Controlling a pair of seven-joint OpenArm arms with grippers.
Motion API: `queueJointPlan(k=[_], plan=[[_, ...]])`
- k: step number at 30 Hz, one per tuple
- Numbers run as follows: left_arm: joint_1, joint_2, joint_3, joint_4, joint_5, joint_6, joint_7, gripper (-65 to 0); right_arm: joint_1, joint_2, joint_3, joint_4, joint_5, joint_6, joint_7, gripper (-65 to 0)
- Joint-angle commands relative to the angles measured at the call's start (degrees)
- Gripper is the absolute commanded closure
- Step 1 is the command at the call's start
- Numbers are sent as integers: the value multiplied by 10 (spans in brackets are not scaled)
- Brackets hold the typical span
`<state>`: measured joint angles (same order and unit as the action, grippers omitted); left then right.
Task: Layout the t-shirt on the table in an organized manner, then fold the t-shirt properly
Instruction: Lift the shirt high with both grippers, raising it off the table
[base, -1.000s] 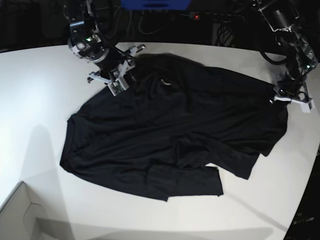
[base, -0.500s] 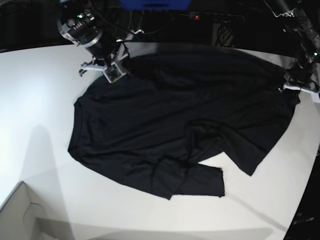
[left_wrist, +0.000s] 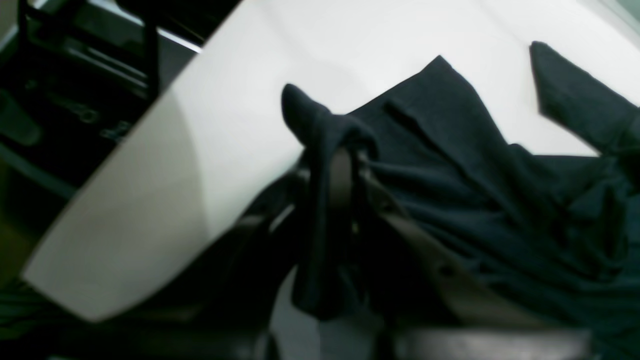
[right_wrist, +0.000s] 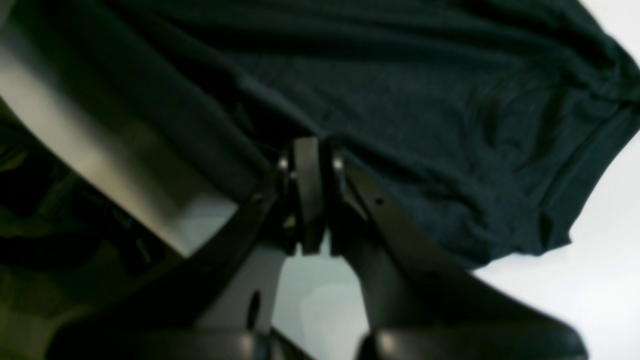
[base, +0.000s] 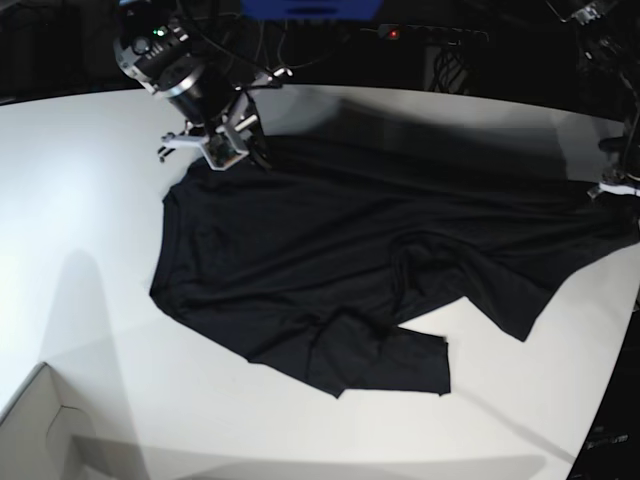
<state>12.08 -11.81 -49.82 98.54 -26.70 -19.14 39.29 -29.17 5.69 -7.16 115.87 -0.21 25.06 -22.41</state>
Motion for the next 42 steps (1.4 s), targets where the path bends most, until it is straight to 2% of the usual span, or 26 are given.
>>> queueJointPlan(k=[1,5,11,17,21,25,30,35,42], plan=[[-6,-12,-2,23,-6,1,-17,-2,6,0,1,11,5,-1,22,0],[-9,-12,-1,62,-6,1,-17,-2,35,-1,14,11,5,-2,34,0],[-54,-39,3,104,-5,1,-16,-2,98,-33,72,12,5,-1,35,0],[-144,-75,4,112,-5,1,43,-2,159,-56,110,13,5,-1,87,0],[-211,-103,49,110,-5,1,69,-2,208,-60,107,14,5,-1,111,0],[-286,-131,116,112,-5,6,71,-2,282,-77,110,14,5,-1,112,0],[-379,-150,176,112,0,7,72,-2,391,-78,111,14,4,-2,131,0],[-475,-150,235,113,66,6,70,-2,500,-83,121,13,3,-3,128,0],[-587,-157,260,134,73,6,72,-2,614,-79,178,13,3,-3,131,0]])
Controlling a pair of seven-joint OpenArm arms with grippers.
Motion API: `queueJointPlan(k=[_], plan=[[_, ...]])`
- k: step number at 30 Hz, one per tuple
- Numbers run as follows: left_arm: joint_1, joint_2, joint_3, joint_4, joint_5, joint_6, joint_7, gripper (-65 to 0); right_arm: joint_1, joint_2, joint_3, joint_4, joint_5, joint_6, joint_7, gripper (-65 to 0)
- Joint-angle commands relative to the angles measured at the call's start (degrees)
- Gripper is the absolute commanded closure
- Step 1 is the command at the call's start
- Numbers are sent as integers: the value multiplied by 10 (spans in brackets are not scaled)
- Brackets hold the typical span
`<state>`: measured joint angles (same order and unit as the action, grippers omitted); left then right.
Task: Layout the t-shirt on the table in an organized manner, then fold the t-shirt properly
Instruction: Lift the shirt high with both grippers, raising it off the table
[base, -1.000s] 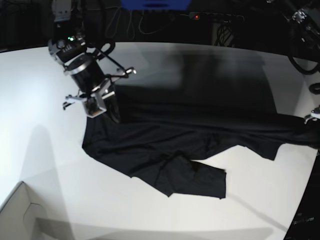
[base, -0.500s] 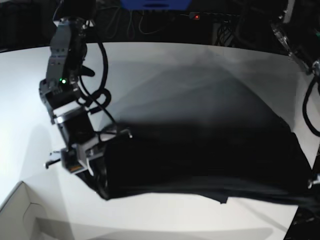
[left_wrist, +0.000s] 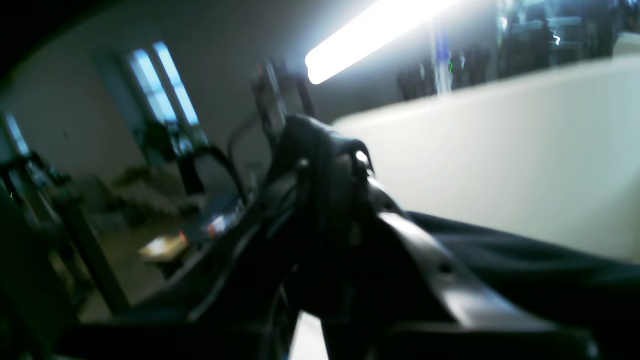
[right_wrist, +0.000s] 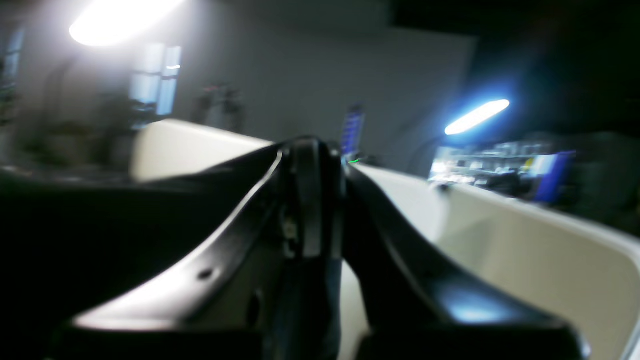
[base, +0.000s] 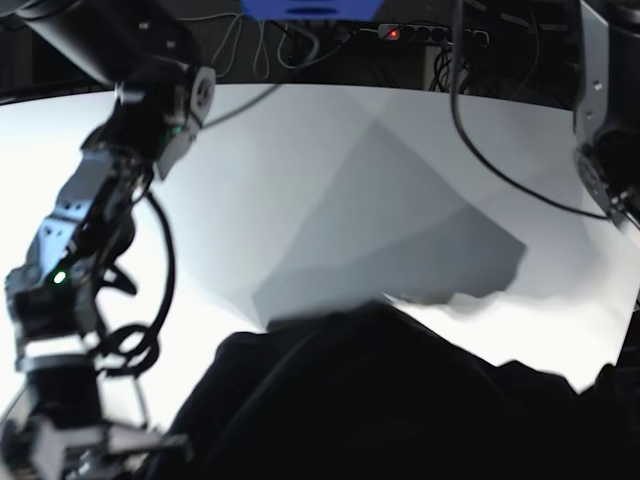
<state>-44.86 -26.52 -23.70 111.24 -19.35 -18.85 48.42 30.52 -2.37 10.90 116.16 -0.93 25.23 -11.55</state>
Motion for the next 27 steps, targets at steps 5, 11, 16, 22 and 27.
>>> queueJointPlan(k=[5,11,16,22,27], plan=[[-85,-29,39,24,0,4,-20,-2,87,35,30,10,10,-5,21,0],[-160,-26,69,31,1,4,1,-2,164,57,50,9,10,-5,17,0],[-213,-22,70,31,0,4,27,-2,226,69,39,10,1,-5,-14,0],[-227,-27,69,32,-5,4,27,-2,283,69,33,10,-22,-4,-32,0],[-240,-28,67,32,-5,4,26,-2,324,69,24,8,-43,-4,-33,0]])
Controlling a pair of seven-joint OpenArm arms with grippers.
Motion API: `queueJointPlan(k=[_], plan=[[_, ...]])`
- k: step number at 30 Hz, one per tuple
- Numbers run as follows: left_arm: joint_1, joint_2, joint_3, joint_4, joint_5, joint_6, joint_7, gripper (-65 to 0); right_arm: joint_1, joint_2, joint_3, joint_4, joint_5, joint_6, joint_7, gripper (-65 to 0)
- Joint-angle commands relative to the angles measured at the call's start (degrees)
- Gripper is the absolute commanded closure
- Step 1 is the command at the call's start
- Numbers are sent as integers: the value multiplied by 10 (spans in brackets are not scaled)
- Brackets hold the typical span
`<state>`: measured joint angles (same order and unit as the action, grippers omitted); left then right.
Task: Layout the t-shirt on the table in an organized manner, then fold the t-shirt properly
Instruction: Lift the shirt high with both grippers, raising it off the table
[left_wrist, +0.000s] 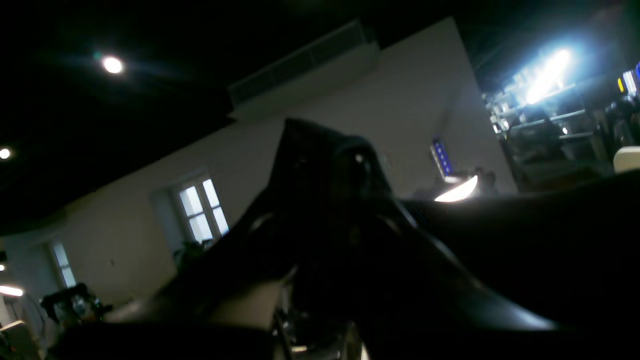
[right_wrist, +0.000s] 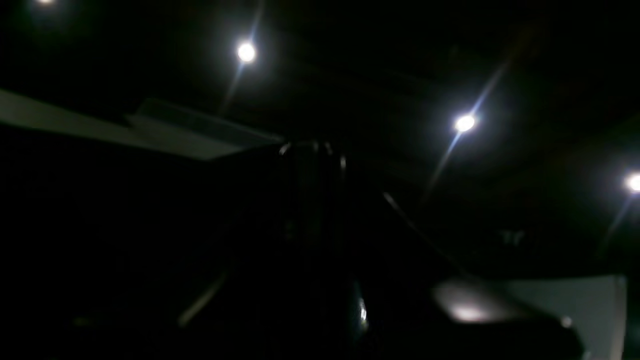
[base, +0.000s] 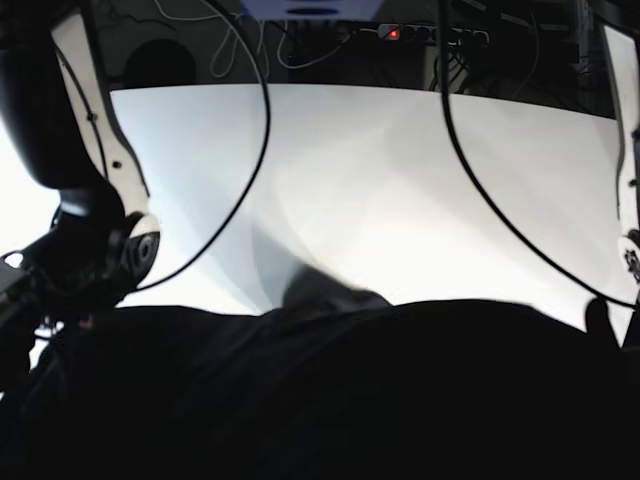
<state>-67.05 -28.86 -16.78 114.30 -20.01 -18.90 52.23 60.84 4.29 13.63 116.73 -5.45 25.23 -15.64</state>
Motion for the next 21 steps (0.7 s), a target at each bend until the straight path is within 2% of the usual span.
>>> queueJointPlan(k=[1,7,13,16,21], plan=[[-23,-5,-2,1,2,5,-12,-2,26,2,-10,2,-3,-4,8,0],[-57,-5,0,-1,4,5,-12,-2,60,3,-40,0,-22,-4,4,0],[-78,-15,-1,-3,4,5,-12,-2,117,4,-38,-1,-23,-4,-59,0],[-78,-14,0,-3,4,5,-12,-2,126,15,-36,-1,-40,-5,-60,0],[-74,-11,0,-2,2,5,-10,-2,128,15,-8,1,-50,-5,-56,0]])
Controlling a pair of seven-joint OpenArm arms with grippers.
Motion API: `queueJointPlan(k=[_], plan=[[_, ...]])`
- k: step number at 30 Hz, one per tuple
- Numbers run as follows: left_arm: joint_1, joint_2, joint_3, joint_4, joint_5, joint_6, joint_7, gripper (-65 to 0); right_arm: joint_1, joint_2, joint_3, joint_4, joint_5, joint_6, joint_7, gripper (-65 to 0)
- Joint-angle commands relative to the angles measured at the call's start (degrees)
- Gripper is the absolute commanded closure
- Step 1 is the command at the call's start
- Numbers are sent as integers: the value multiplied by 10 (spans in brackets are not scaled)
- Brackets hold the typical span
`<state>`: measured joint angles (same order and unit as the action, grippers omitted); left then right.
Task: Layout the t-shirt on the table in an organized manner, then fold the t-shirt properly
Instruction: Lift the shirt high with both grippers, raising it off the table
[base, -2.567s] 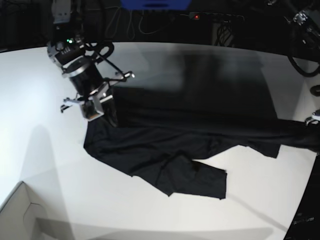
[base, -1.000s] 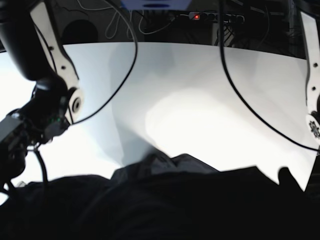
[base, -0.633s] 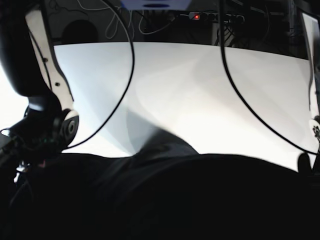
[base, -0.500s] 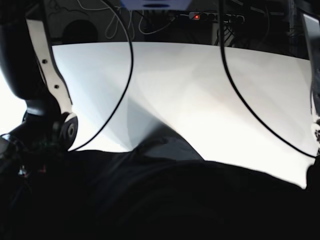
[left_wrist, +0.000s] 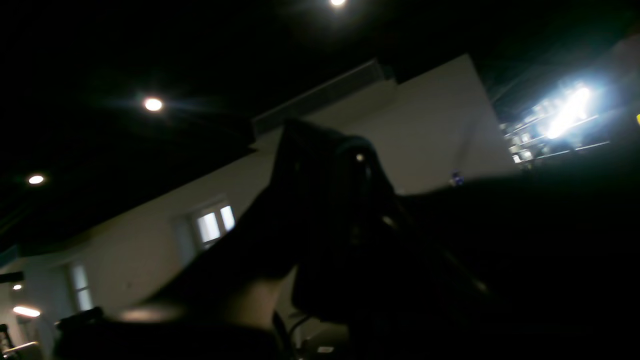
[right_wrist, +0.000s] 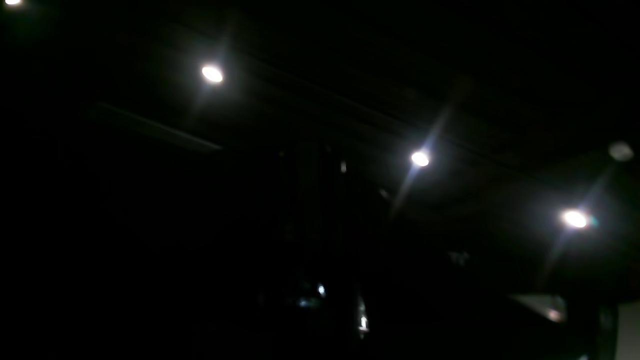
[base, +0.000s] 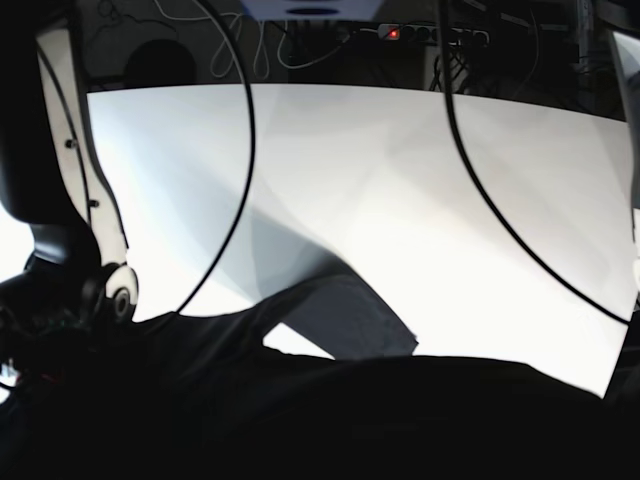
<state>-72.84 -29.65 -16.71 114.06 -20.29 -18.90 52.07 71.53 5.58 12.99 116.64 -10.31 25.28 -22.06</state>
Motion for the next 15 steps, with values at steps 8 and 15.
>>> queueJointPlan(k=[8,15], plan=[[16,28,1,3,8,5,-10,-2,33,45,20,2,0,-58,5,0],[19,46,0,3,9,5,-10,-2,32,62,16,2,2,-59,8,0]])
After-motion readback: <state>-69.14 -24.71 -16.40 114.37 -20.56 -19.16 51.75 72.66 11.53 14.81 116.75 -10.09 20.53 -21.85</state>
